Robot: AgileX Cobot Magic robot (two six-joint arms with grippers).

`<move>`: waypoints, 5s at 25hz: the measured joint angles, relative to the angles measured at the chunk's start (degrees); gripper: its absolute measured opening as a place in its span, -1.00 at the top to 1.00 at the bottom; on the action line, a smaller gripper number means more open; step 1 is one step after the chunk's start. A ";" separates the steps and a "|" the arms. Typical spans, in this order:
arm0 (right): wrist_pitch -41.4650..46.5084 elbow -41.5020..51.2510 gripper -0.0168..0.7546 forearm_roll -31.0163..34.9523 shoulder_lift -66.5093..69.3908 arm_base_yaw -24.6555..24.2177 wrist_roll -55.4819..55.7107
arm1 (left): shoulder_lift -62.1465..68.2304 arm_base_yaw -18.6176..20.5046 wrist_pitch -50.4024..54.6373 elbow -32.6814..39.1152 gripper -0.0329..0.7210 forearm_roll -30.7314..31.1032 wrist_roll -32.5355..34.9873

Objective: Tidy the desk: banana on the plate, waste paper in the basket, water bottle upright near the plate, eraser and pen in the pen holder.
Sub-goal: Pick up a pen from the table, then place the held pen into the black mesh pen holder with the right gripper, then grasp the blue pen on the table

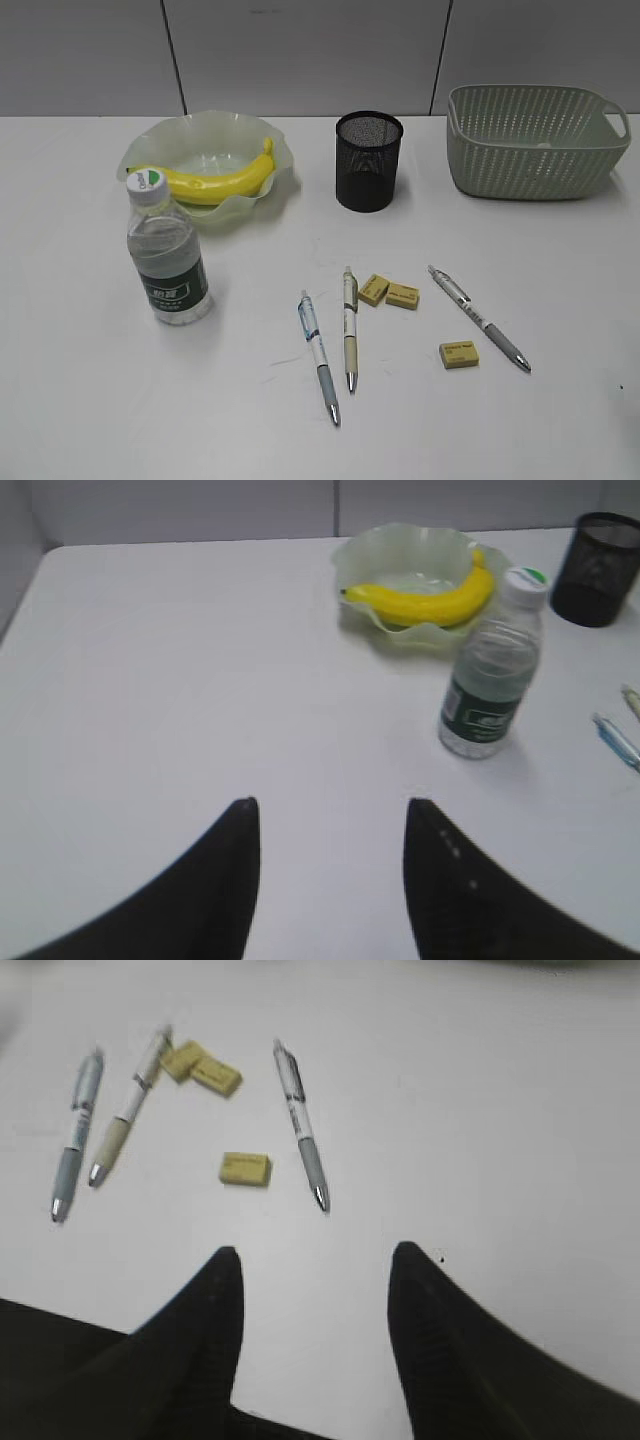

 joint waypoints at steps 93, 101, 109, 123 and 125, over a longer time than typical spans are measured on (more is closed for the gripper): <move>15.77 3.01 0.02 -10.03 -32.56 11.17 8.00 | 74.88 -29.10 -32.15 -29.15 0.29 -12.17 13.90; 15.77 3.01 0.02 -10.03 -32.60 11.17 8.00 | 109.12 -36.94 -14.98 -50.21 -0.01 11.00 -22.48; 15.77 3.01 0.05 -10.03 -32.60 11.17 7.93 | 119.22 -31.06 -17.32 -53.54 -0.06 5.18 -36.15; 15.77 3.01 0.05 -10.03 -32.60 11.17 7.88 | 125.42 -30.53 -17.16 -53.55 0.21 2.90 -42.50; 15.77 3.01 0.05 -10.03 -32.60 11.17 7.88 | 125.42 -30.53 -16.91 -53.55 0.41 3.11 -42.50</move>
